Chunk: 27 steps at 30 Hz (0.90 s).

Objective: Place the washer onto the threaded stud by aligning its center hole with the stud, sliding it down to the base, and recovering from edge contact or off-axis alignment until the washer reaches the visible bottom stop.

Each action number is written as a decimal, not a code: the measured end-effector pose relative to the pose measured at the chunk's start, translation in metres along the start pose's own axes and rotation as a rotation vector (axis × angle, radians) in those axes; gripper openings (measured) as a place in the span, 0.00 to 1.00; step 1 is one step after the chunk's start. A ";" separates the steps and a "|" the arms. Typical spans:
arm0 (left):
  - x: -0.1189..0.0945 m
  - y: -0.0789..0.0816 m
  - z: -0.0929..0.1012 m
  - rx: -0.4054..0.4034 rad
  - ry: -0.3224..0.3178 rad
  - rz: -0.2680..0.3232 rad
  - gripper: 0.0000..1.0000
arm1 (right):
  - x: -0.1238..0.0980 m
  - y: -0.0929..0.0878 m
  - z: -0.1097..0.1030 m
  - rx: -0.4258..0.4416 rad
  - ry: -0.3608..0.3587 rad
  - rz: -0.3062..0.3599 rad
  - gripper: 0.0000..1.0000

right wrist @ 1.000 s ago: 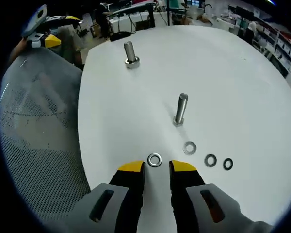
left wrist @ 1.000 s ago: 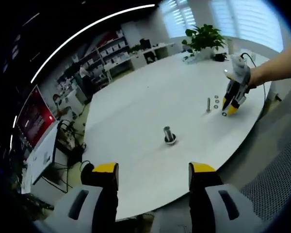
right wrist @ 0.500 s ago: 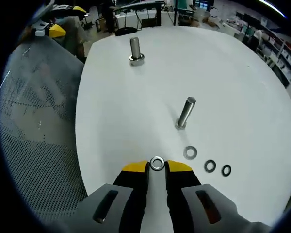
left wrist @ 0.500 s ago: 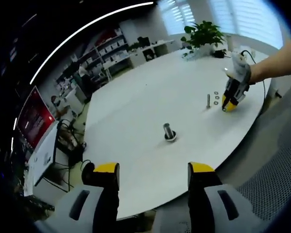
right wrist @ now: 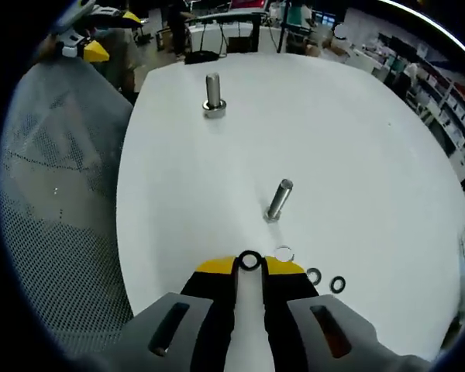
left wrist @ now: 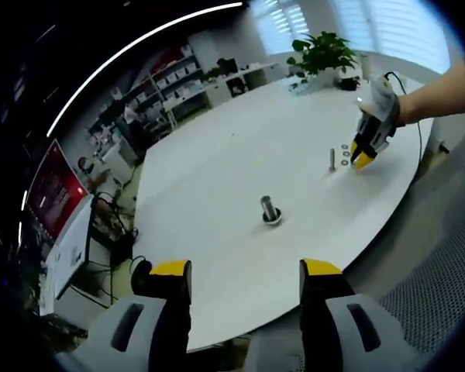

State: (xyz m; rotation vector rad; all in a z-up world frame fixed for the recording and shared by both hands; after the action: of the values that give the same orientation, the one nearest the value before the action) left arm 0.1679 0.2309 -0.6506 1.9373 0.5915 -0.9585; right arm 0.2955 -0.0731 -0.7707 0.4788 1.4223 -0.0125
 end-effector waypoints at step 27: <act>0.000 -0.001 0.001 0.007 -0.007 0.000 0.54 | -0.023 0.051 0.023 -0.072 -0.072 0.044 0.13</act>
State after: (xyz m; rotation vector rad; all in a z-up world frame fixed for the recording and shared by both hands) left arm 0.1674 0.2306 -0.6514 1.9396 0.5846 -0.9675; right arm 0.3282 -0.0405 -0.7316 0.4458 1.3367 0.0565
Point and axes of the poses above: the point that each gripper's makers call its tool centre point, and the gripper's own axes: x roughly forward along the fingers, z roughly to its right, y roughly out of its top, the point moved 5 cm from there along -x, roughly backward along the fingers, and after that the axes turned 13 degrees about -z, right-handed, at the moved point
